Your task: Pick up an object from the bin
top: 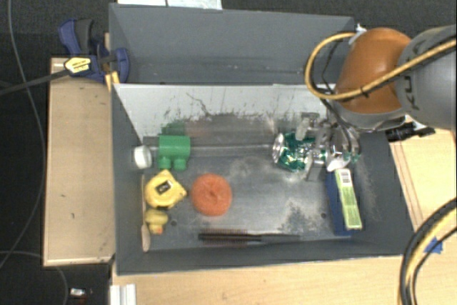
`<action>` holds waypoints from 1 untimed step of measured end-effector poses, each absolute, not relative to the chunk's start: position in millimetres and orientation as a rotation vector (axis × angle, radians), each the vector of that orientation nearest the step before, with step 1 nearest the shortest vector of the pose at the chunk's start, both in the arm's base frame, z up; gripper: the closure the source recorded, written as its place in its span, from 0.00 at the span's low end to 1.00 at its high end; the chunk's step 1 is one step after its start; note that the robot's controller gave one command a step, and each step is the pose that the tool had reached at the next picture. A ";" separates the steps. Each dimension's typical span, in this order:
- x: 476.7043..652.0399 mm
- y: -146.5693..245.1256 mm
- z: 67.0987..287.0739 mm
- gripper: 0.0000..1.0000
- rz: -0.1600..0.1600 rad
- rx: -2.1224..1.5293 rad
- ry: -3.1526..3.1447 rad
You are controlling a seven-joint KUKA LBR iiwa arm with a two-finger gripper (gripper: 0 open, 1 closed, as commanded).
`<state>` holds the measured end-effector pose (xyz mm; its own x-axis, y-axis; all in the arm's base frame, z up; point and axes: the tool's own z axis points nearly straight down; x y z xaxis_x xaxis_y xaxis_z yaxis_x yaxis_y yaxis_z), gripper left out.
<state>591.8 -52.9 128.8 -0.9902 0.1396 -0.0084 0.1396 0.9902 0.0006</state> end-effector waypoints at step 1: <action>591.7 -60.6 78.8 0.00 0.005 0.586 3.066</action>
Offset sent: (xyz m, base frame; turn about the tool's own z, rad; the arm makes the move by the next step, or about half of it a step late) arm -0.0007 -0.0132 -0.0588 0.0580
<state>591.7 -60.6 78.8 -0.9293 0.3688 -0.0193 0.3687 0.9295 0.0068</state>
